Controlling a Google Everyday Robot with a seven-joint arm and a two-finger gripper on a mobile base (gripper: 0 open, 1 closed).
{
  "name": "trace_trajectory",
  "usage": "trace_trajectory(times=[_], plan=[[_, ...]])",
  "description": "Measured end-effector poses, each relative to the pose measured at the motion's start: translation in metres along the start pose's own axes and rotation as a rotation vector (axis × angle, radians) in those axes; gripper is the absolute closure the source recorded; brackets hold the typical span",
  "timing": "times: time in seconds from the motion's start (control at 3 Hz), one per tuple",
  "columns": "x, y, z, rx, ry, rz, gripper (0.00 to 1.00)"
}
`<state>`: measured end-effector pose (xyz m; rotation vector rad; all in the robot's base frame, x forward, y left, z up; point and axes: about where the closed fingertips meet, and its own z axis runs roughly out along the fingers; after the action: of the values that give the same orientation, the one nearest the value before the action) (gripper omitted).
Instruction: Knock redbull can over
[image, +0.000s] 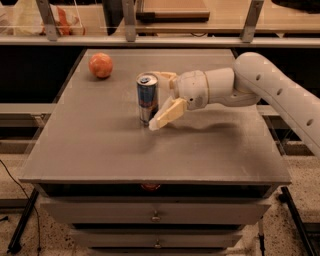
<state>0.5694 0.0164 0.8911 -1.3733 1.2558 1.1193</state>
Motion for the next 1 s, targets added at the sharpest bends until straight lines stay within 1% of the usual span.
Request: trace_trajectory(times=[0.33, 0.67, 1.0], plan=[[0.0028, 0.0005, 0.0081, -0.021, -0.013, 0.010, 0.00], [0.0066, -0.0005, 0.0127, -0.031, -0.023, 0.018, 0.00], [0.0102, -0.0029, 0.0112, -0.021, -0.022, 0.022, 0.18]])
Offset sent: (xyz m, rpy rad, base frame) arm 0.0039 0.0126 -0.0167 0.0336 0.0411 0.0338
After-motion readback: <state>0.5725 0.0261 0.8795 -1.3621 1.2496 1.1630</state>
